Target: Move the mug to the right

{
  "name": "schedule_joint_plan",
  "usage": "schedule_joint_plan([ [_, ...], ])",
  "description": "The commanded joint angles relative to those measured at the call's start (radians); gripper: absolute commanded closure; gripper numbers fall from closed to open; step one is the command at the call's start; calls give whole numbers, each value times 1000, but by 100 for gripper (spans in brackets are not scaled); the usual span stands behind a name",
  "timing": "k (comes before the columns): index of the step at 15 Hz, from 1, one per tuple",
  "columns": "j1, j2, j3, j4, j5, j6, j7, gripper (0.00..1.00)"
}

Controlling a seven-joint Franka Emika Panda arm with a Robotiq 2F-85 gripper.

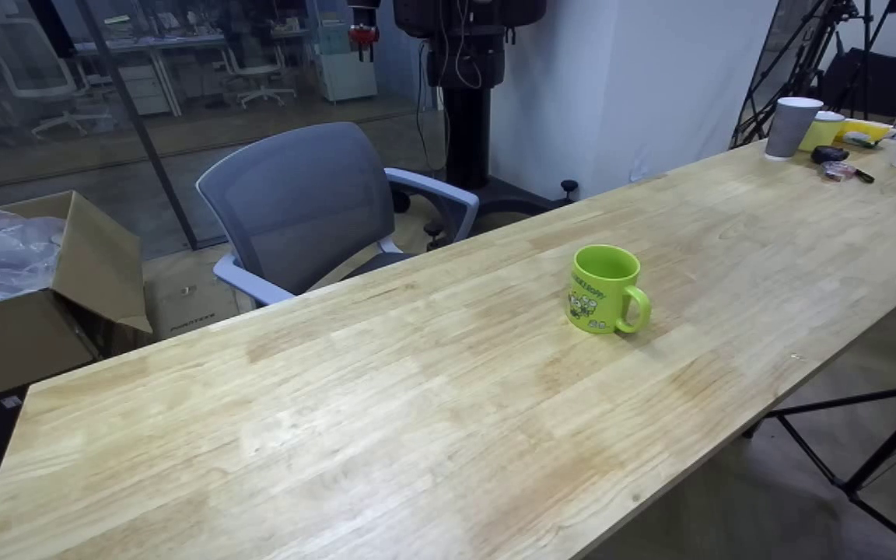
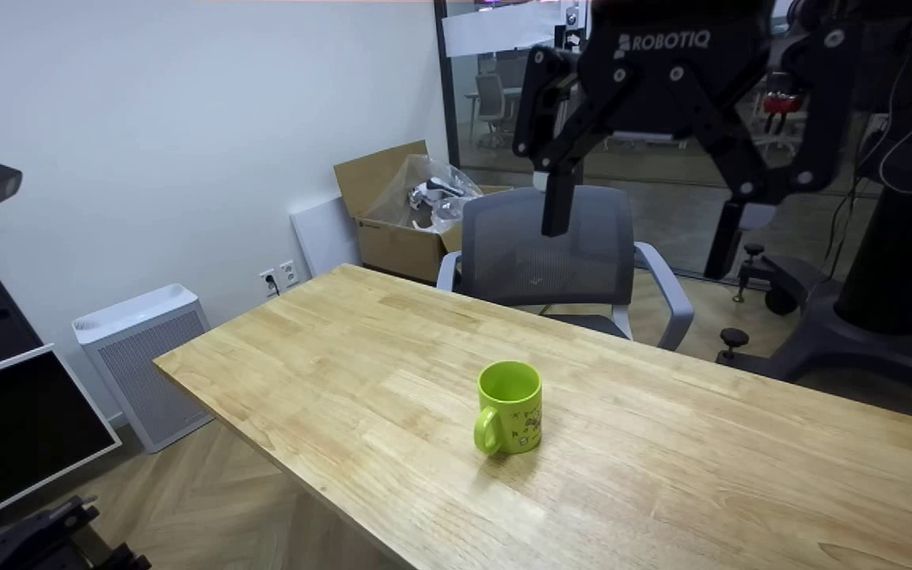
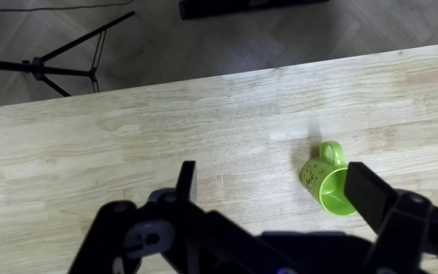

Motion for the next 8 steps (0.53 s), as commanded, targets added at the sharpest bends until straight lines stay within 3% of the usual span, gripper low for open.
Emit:
schedule_joint_plan([
  [1,12,57,49,-38,12,126,-10,0],
  [8,45,213,146,-98,29,326,-13,0],
])
